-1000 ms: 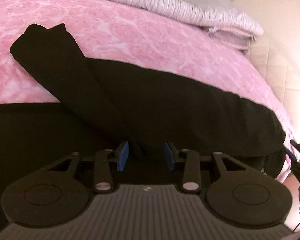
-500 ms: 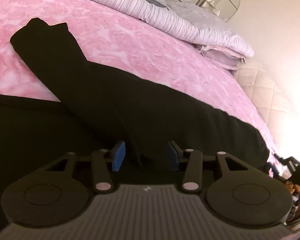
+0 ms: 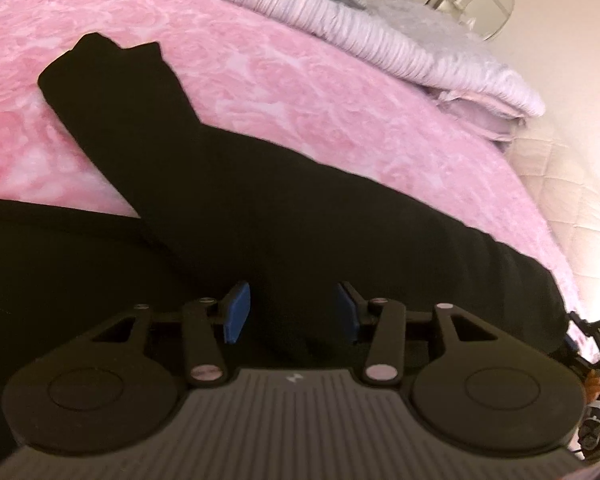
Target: Fold clothes
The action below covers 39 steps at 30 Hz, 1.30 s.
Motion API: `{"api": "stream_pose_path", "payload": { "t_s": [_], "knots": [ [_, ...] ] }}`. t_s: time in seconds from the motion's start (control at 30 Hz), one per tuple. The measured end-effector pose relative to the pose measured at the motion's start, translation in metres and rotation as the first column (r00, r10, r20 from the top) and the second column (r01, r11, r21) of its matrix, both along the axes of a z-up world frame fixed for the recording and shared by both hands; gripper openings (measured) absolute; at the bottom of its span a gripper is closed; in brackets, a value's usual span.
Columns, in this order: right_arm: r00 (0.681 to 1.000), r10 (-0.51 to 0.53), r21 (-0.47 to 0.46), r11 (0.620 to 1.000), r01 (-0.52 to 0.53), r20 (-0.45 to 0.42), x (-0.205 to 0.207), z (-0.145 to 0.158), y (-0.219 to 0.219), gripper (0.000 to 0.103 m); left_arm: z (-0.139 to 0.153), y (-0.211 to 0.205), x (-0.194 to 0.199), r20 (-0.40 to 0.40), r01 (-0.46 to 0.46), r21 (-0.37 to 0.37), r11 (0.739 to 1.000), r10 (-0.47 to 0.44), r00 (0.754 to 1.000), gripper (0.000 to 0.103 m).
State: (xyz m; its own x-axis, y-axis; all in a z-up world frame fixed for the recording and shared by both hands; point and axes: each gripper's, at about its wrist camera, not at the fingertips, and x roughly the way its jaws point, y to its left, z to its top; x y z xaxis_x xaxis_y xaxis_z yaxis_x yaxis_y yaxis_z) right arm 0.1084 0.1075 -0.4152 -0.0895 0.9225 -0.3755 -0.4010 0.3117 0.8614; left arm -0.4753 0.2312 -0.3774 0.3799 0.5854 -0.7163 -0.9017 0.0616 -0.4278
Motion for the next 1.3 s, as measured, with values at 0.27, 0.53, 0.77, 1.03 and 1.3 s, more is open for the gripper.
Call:
{"api": "stream_pose_path", "payload": {
  "t_s": [0.27,0.53,0.77,1.03,1.3],
  "knots": [
    [1.000,0.002,-0.009,1.000,-0.002,0.017,-0.002,0.000,0.004,0.035,0.008,0.010,-0.002,-0.078,-0.059,-0.133,0.989,0.049,0.996,0.044],
    [0.999,0.012,-0.017,1.000,-0.012,0.032,0.000,0.001,0.008,0.035,0.001,0.023,0.009,-0.161,-0.044,-0.127,0.991,0.023,0.987,0.033],
    [0.987,0.027,-0.010,1.000,-0.026,0.156,-0.005,0.021,0.000,0.000,0.011,-0.006,-0.011,-0.093,-0.060,0.017,0.998,0.062,0.994,0.004],
    [0.973,0.019,0.003,1.000,-0.020,0.232,-0.007,0.035,-0.036,0.000,0.043,-0.084,-0.019,-0.095,0.049,0.226,0.973,-0.028,0.995,0.003],
    [0.993,-0.017,-0.073,0.997,0.026,0.120,0.002,0.000,-0.063,0.000,0.011,-0.110,-0.016,-0.141,0.070,0.175,0.982,-0.046,0.989,0.004]
  ]
}}
